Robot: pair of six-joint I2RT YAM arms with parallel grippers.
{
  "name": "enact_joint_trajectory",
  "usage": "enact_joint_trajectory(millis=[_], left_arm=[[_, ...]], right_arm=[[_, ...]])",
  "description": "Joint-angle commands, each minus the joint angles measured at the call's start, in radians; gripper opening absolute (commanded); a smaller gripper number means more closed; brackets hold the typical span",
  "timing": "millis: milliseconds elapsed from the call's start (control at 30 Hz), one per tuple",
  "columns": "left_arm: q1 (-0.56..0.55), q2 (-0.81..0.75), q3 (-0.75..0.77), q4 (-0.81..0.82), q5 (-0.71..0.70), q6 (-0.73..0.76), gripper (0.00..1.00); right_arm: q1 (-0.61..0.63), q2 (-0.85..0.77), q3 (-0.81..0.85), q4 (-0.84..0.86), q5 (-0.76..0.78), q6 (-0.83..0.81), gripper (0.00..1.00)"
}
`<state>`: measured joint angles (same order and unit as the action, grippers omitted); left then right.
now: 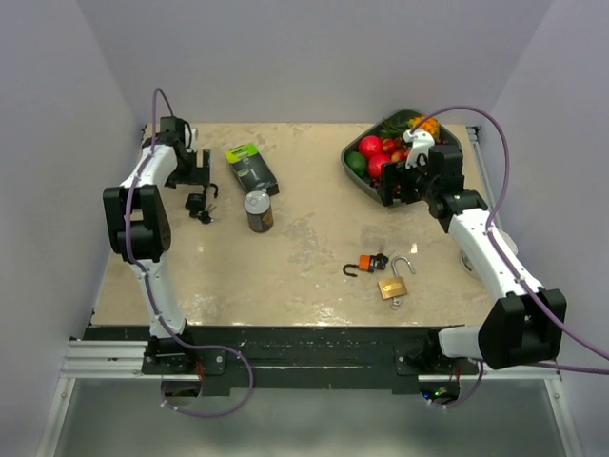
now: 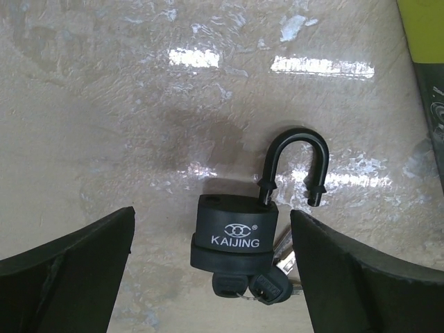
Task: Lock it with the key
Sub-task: Pick up the lock from the center of the board.
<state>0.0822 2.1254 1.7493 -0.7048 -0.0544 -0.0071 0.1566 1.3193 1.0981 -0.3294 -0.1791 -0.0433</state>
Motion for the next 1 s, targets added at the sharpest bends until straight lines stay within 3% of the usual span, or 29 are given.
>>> enact_joint_trajectory(millis=[0,467,733,833,967], left_arm=[[-0.001,0.01,-0.017,0.036,0.015,-0.011,0.97],[-0.006,-0.002,-0.175,0.096,-0.018,-0.034,0.87],[-0.006,0.036,-0.12,0.079,-0.018,-0.051,0.78],[-0.004,0.034,-0.114,0.061,-0.012,-0.076,0.67],[-0.004,0.005,-0.123,0.045,-0.022,-0.097,0.39]], right_arm=[[-0.003,0.011,0.028,0.035,-0.019,0.036,0.99],[-0.002,0.064,0.052,0.049,-0.079,0.089,0.99],[-0.002,0.104,0.083,0.052,-0.117,0.095,0.99],[-0.002,0.127,0.104,0.068,-0.138,0.106,0.99],[0.0,0.141,0.111,0.125,-0.168,0.151,0.99]])
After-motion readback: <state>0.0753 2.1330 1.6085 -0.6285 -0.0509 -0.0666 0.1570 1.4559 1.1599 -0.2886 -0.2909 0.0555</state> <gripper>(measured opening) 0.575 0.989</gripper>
